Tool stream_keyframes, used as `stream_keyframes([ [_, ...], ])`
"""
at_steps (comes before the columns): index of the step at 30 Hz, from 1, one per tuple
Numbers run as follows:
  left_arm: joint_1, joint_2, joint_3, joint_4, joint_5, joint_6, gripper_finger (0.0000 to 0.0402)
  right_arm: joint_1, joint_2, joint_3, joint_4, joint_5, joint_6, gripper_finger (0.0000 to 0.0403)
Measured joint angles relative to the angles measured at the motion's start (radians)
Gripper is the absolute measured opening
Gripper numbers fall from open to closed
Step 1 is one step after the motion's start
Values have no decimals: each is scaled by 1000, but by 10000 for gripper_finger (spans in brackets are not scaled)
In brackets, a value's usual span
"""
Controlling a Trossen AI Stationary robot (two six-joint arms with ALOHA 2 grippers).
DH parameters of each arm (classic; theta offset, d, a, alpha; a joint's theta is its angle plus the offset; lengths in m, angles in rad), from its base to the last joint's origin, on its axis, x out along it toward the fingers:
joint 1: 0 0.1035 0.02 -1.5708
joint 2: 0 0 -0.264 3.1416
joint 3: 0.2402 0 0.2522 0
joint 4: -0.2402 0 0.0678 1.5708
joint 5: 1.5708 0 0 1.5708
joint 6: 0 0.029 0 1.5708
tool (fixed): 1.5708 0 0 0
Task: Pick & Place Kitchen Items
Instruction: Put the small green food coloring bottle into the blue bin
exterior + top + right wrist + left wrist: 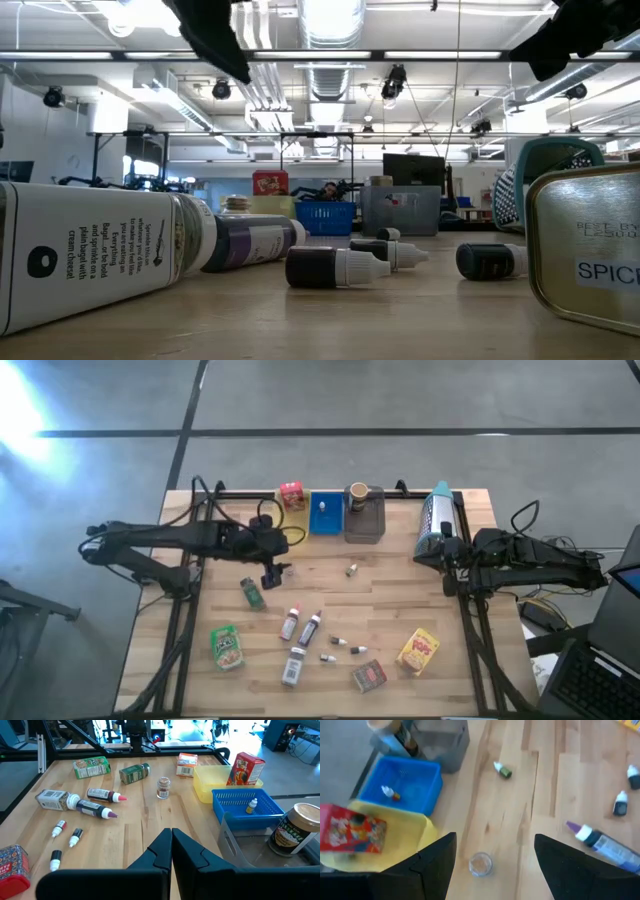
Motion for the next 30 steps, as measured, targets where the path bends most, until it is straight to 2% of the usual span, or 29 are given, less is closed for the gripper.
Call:
stream_keyframes([
  [4,-15,0,-50,-3,-34,-39,273,0,0,0,0,0,0,8],
  [23,-35,0,-229,64,-62,-110,273,0,0,0,0,0,0,8],
  [27,-43,0,-282,161,-61,-112,273,0,0,0,0,0,0,8],
  [30,-57,0,-329,307,-32,-90,273,0,0,0,0,0,0,8],
])
